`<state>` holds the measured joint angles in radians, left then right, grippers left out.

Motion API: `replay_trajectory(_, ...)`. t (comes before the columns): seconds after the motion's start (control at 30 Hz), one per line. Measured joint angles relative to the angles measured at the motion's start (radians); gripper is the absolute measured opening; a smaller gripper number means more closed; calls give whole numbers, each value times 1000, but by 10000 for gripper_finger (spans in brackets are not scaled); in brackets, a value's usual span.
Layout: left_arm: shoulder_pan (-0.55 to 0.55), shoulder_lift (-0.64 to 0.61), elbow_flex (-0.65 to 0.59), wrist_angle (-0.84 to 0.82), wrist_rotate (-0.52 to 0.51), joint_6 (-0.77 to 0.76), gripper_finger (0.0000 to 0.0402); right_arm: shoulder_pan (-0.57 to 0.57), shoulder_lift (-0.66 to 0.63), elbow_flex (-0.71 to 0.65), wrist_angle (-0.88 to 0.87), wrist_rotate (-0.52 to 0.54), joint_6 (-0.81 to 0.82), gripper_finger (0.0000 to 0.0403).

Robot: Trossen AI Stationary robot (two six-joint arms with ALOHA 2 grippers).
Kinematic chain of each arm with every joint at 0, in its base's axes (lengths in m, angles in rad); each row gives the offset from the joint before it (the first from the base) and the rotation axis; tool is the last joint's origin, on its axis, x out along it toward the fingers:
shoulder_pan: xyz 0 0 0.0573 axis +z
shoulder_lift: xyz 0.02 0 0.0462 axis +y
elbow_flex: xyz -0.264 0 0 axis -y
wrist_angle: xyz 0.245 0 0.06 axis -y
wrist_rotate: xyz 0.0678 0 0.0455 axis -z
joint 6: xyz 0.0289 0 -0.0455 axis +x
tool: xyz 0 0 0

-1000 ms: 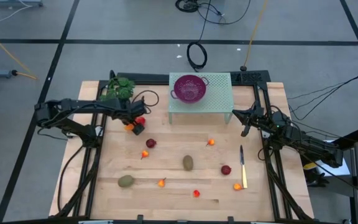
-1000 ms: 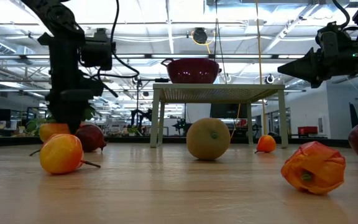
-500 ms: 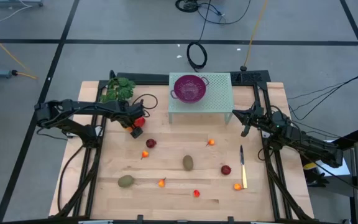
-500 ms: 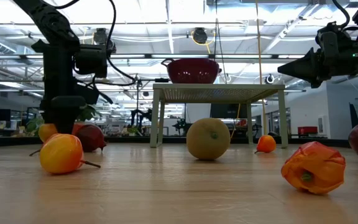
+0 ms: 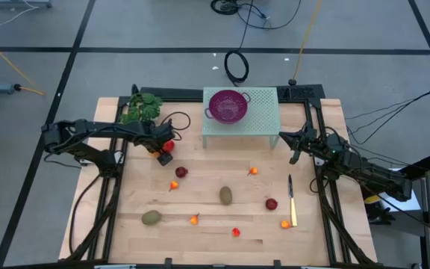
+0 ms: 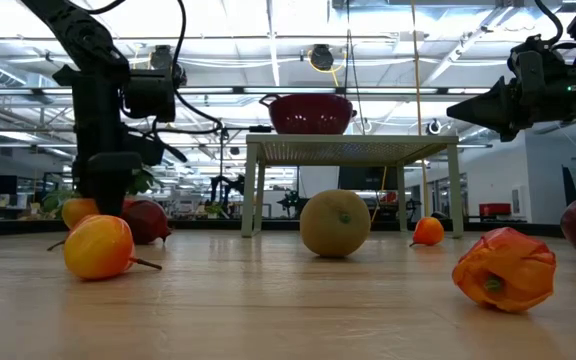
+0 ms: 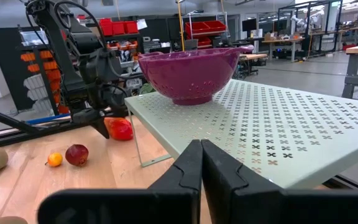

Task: Pick & Place Fruit
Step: Put the mango in the violet strainer bowl on the shelf

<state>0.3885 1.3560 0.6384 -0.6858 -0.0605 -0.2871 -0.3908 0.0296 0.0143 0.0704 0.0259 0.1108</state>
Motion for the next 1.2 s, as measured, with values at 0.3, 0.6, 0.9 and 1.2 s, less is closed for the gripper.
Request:
replay_trajectory(0.3, 0, 0, 0, -3, -2, -10, 196, 0, 0, 0, 0, 0, 0, 0)
replay_trajectory(0.6, 0, 0, 0, -3, -23, -61, 199, 0, 0, 0, 0, 0, 0, 0)
replay_trajectory(0.9, -12, -11, 64, -49, -38, -111, 197, 0, 0, 0, 0, 0, 0, 0)
replay_trajectory(1.2, -59, -11, 261, -207, -149, -103, 197, 0, 0, 0, 0, 0, 0, 0)
